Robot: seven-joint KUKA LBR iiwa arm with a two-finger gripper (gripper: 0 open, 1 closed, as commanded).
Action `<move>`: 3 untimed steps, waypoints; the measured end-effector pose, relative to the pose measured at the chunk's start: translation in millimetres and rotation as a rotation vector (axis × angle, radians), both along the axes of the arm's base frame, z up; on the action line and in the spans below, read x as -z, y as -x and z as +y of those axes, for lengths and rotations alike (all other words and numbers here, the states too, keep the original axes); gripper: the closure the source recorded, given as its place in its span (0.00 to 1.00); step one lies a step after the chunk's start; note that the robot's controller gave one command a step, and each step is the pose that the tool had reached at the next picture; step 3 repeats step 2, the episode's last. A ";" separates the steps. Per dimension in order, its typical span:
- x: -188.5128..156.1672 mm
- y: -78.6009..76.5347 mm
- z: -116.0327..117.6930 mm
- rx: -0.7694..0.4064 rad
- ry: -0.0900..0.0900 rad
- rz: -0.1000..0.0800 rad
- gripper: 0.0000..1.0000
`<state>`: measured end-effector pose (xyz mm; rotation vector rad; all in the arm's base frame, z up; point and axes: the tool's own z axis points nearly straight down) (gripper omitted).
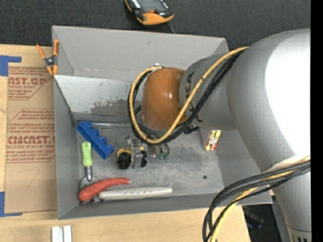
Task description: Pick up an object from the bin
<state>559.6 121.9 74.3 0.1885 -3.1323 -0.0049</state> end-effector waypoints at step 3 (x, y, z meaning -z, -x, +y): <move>-51.9 1.4 0.3 0.000 0.001 0.004 1.00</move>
Offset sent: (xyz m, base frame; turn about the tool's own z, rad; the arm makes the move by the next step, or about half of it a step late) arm -0.0027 -0.0003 0.0500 0.0000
